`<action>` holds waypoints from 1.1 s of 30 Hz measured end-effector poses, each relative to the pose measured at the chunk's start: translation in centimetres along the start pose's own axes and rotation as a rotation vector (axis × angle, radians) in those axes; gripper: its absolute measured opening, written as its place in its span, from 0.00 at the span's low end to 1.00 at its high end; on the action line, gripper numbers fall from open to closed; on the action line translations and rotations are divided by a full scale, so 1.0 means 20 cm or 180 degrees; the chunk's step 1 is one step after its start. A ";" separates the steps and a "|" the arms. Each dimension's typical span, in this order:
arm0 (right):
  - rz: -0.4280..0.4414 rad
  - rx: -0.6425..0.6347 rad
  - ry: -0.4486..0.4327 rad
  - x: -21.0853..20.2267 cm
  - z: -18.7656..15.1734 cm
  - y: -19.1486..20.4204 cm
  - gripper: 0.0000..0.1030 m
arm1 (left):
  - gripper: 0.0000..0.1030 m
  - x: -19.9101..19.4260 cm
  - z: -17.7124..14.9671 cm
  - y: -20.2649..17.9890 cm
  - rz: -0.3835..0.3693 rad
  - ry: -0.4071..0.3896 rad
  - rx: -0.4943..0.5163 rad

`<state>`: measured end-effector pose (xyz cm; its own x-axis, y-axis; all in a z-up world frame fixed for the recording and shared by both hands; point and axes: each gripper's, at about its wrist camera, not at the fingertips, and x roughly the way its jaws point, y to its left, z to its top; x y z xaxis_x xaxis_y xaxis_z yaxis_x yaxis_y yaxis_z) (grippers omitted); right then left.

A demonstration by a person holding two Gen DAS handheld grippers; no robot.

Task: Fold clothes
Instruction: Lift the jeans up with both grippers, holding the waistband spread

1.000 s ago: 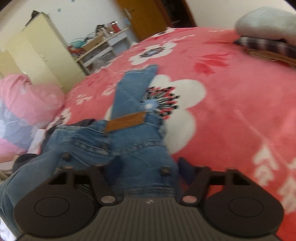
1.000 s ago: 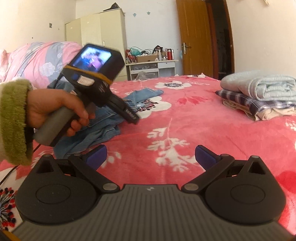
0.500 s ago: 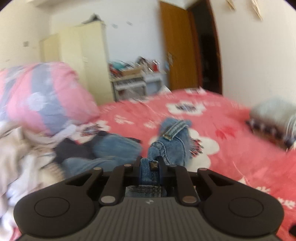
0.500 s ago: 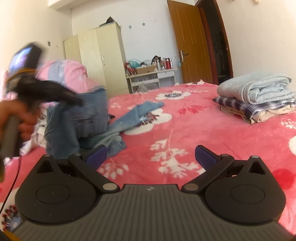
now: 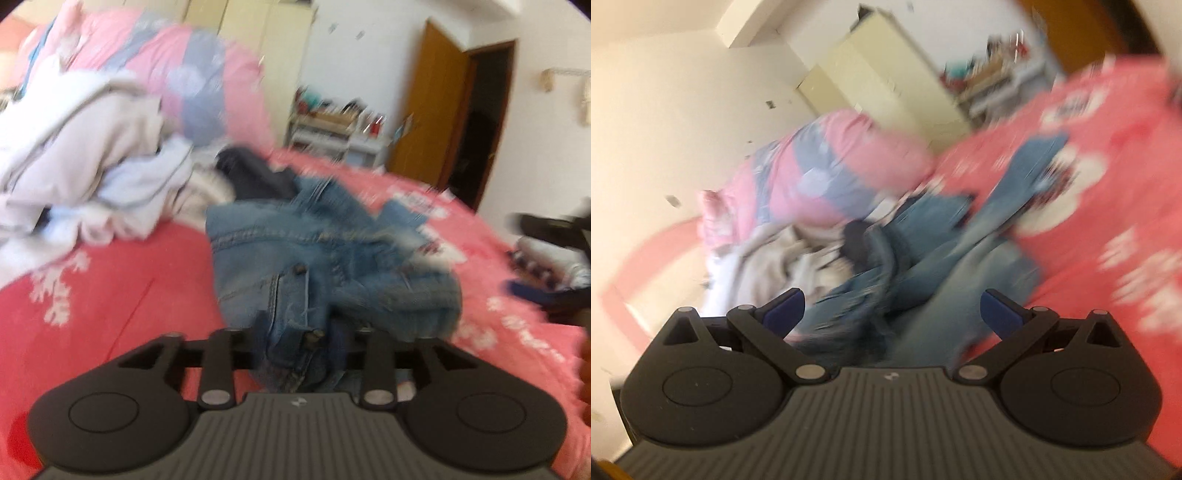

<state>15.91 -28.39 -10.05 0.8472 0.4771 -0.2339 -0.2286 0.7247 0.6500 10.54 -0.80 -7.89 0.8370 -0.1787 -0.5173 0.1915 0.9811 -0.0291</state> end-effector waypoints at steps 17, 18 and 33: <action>0.0022 -0.0664 0.1185 1.13 0.40 0.05 0.94 | 0.74 0.09 -0.18 -0.42 -0.0373 -0.0240 0.1494; -0.0064 -0.0752 0.1290 1.22 0.39 0.05 0.84 | 0.68 0.10 -0.19 -0.42 -0.0345 -0.0200 0.1504; 0.0657 0.0206 0.0306 0.59 0.68 0.13 0.07 | 0.28 -0.36 0.10 -0.16 -0.0960 -0.1006 0.0098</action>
<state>31.80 -27.61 -1.32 0.7352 0.6594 -0.1570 -0.3585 0.5748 0.7356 4.90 -2.73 -2.42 0.8561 -0.4758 -0.2020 0.4627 0.8796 -0.1108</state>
